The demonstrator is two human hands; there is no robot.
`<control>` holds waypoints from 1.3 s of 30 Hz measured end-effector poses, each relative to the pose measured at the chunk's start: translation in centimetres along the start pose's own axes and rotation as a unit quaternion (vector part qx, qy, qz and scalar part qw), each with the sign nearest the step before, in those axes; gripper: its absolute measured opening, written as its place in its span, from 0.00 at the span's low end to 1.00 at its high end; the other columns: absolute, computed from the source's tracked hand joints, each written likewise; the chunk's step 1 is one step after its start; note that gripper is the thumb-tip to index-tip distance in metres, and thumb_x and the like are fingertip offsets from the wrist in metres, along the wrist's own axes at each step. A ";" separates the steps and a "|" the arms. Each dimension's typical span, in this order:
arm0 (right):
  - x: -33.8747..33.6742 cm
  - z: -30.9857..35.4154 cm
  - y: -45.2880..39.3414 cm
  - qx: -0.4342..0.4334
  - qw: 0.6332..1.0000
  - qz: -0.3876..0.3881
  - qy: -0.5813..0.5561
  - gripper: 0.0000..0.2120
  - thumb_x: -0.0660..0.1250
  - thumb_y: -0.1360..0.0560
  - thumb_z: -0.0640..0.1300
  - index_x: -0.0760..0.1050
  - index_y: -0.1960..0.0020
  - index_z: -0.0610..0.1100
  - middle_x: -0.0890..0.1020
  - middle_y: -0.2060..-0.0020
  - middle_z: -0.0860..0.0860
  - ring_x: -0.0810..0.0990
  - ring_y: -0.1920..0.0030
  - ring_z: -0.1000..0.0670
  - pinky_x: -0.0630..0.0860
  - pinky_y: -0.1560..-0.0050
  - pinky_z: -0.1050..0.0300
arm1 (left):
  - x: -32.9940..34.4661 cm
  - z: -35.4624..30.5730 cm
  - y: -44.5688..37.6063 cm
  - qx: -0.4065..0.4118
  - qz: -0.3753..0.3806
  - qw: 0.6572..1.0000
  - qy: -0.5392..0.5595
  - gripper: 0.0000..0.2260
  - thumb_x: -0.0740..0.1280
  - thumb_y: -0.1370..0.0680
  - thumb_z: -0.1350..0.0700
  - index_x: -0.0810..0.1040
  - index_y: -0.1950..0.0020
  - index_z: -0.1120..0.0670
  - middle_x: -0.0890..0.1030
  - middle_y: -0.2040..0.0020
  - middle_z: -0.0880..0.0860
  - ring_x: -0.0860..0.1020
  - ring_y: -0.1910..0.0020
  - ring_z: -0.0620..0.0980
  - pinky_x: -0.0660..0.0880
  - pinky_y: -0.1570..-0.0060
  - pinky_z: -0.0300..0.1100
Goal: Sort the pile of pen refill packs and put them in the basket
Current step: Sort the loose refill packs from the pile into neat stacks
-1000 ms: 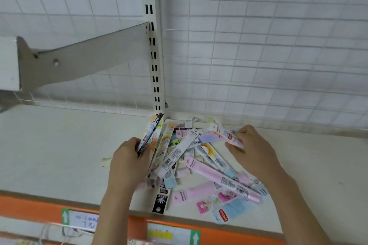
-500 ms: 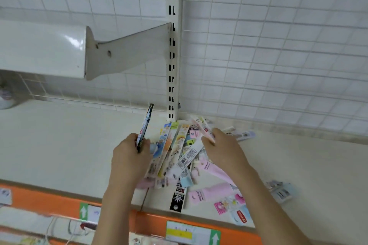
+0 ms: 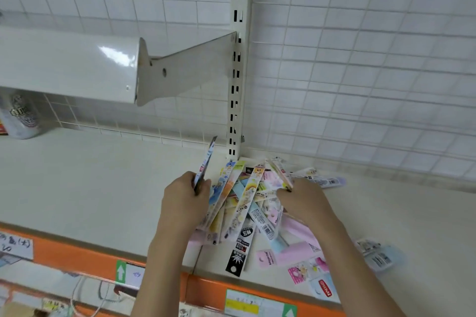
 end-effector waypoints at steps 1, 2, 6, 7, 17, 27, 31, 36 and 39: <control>-0.4 -0.3 0.1 -0.001 1.000 -0.002 -0.004 0.12 0.61 0.27 0.43 0.64 0.68 0.44 0.70 0.72 0.49 0.67 0.73 0.50 0.61 0.72 0.60 | 0.6 -0.2 -0.2 -0.002 0.014 1.000 -0.016 0.13 0.63 0.22 0.52 0.72 0.62 0.60 0.73 0.68 0.53 0.68 0.70 0.47 0.63 0.72 0.38; -0.8 -0.7 0.2 -0.001 1.000 -0.002 -0.011 0.10 0.60 0.27 0.42 0.65 0.67 0.44 0.71 0.72 0.50 0.68 0.73 0.51 0.61 0.72 0.60 | 1.1 -0.4 -0.3 -0.004 0.029 0.999 -0.039 0.14 0.63 0.23 0.50 0.71 0.63 0.59 0.72 0.67 0.53 0.68 0.70 0.47 0.63 0.72 0.38; -2.0 -1.9 1.0 0.005 0.998 -0.008 -0.069 0.04 0.60 0.26 0.42 0.71 0.53 0.44 0.83 0.59 0.46 0.79 0.61 0.47 0.70 0.67 0.58 | 3.4 -0.8 -0.7 -0.026 0.082 0.990 -0.116 0.13 0.65 0.25 0.46 0.71 0.59 0.56 0.75 0.60 0.53 0.73 0.63 0.52 0.65 0.68 0.41; -2.2 -2.2 1.2 0.006 0.997 -0.012 -0.077 0.05 0.60 0.26 0.42 0.71 0.51 0.44 0.83 0.58 0.46 0.80 0.58 0.46 0.71 0.64 0.57 | 3.7 -0.9 -0.8 -0.033 0.088 0.987 -0.133 0.12 0.65 0.25 0.48 0.72 0.56 0.57 0.76 0.58 0.54 0.73 0.62 0.54 0.66 0.66 0.41; -2.7 -3.2 2.0 -0.004 0.994 -0.056 -0.089 0.06 0.60 0.26 0.42 0.65 0.61 0.45 0.81 0.59 0.42 0.78 0.60 0.42 0.68 0.64 0.55 | 3.7 -1.3 -1.7 -0.001 0.112 0.973 -0.204 0.04 0.60 0.26 0.61 0.68 0.61 0.56 0.75 0.60 0.55 0.72 0.61 0.56 0.68 0.64 0.42; -2.4 -2.9 1.9 -0.011 0.994 -0.066 -0.087 0.08 0.61 0.26 0.42 0.63 0.62 0.44 0.77 0.64 0.43 0.71 0.66 0.45 0.65 0.66 0.55 | 2.2 -3.0 -1.3 0.019 0.034 0.999 -0.032 0.07 0.55 0.19 0.58 0.64 0.55 0.60 0.73 0.59 0.58 0.69 0.63 0.57 0.63 0.66 0.43; -2.2 -2.8 1.8 -0.016 0.995 -0.064 -0.081 0.08 0.61 0.26 0.42 0.62 0.61 0.46 0.72 0.68 0.48 0.69 0.69 0.47 0.64 0.68 0.55 | 2.8 -4.1 -0.5 0.018 0.035 0.999 0.023 0.15 0.57 0.20 0.47 0.67 0.56 0.59 0.77 0.61 0.58 0.70 0.68 0.53 0.63 0.72 0.43; -2.4 -3.4 1.7 0.016 0.997 -0.066 -0.035 0.15 0.67 0.27 0.51 0.63 0.49 0.46 0.75 0.61 0.50 0.75 0.60 0.45 0.68 0.63 0.54 | 4.9 -4.0 0.3 0.016 0.143 0.982 -0.126 0.21 0.68 0.30 0.38 0.66 0.65 0.54 0.70 0.67 0.49 0.71 0.67 0.49 0.65 0.71 0.40; -2.5 -4.0 1.6 0.026 0.997 -0.071 -0.002 0.11 0.64 0.25 0.52 0.68 0.55 0.45 0.74 0.66 0.51 0.75 0.63 0.46 0.69 0.64 0.55 | 5.9 -3.8 0.2 0.024 0.166 0.971 -0.168 0.18 0.67 0.27 0.44 0.64 0.68 0.53 0.71 0.67 0.49 0.73 0.63 0.52 0.69 0.65 0.41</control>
Point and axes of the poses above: each hand's wrist, its own y-axis away from the middle knuckle, its own x-axis out of the palm, z = x × y, the point moved 2 cm from there along -y, towards the middle knuckle
